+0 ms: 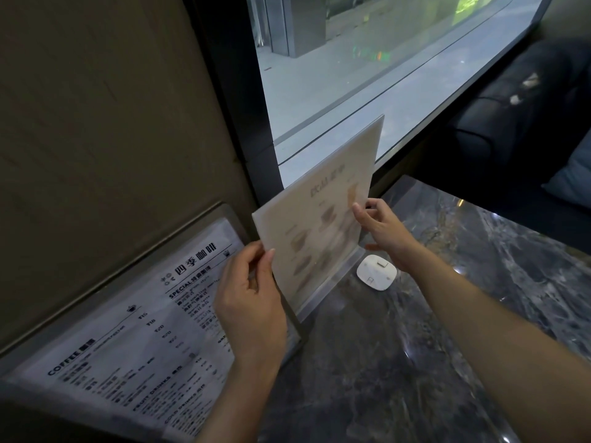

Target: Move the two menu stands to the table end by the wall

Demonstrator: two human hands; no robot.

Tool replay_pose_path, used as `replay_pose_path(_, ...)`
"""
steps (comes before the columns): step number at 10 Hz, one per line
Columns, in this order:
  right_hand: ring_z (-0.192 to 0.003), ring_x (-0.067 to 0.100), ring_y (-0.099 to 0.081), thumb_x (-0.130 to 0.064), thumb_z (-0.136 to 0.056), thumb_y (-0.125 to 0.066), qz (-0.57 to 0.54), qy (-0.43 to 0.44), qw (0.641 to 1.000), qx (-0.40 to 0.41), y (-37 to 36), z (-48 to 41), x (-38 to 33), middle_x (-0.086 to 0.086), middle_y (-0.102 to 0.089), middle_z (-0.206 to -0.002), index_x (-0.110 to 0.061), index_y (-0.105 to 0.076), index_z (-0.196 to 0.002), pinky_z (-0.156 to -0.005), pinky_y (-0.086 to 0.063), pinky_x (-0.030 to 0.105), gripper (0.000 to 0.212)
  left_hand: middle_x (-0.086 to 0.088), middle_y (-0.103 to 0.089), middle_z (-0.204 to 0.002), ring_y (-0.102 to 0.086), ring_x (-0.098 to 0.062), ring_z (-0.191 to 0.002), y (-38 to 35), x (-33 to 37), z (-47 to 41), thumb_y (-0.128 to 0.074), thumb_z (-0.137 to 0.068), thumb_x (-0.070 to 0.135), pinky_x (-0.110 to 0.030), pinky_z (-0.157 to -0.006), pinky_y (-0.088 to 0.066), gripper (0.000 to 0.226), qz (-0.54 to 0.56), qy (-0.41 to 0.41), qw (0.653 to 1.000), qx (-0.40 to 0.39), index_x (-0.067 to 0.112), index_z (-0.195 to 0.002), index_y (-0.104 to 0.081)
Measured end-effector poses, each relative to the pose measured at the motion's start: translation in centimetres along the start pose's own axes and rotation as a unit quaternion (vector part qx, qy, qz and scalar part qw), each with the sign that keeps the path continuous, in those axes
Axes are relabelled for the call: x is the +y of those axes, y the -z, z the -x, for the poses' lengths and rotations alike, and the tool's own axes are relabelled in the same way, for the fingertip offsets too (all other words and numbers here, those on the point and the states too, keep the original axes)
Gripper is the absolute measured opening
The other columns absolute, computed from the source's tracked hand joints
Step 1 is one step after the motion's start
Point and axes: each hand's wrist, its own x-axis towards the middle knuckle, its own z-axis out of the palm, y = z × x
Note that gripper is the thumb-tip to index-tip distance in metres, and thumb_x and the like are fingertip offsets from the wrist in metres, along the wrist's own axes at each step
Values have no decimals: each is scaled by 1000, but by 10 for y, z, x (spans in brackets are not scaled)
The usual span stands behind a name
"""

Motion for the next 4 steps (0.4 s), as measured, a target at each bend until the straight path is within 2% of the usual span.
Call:
replay_pose_path(1, -89, 9, -63, -55, -81, -51, -14, 8, 1000, -5, -1, 2, -1, -14, -60, -98, -29, -44, -111, -57, -59, 29, 41, 11, -61, -90, -62, -4, -85, 0, 0, 0, -58, -85, 16, -4, -71, -48, 18, 7, -3, 1000, 3, 21, -103, -60)
replay_pose_path(2, -70, -15, -59, -50, -83, -52, -24, 13, 1000, -3, -2, 5, -2, -12, -56, -101, -28, -42, -114, -42, -44, 6, 40, 5, -62, -95, -60, -2, -86, -1, 0, 1, -60, -85, 16, -2, -70, -46, 19, 10, -10, 1000, 10, 22, -103, -59)
replay_pose_path(3, -71, -13, -59, -49, -84, -52, -18, 12, 1000, 3, -2, 6, -1, -14, -55, -100, -27, -41, -118, -42, -42, 3, 43, 3, -62, -97, -60, -4, -86, -1, -1, 3, -61, -84, 19, -6, -72, -48, 20, 15, -17, 1000, 15, 20, -104, -58)
replay_pose_path(4, -80, -4, -56, -48, -84, -52, -3, 14, 1000, 22, -2, 12, -6, -14, -55, -100, -23, -40, -125, -42, -41, 3, 49, -1, -61, -97, -59, -7, -86, 0, 2, 3, -60, -85, 18, -13, -71, -50, 20, 9, -14, 999, 32, 19, -105, -56)
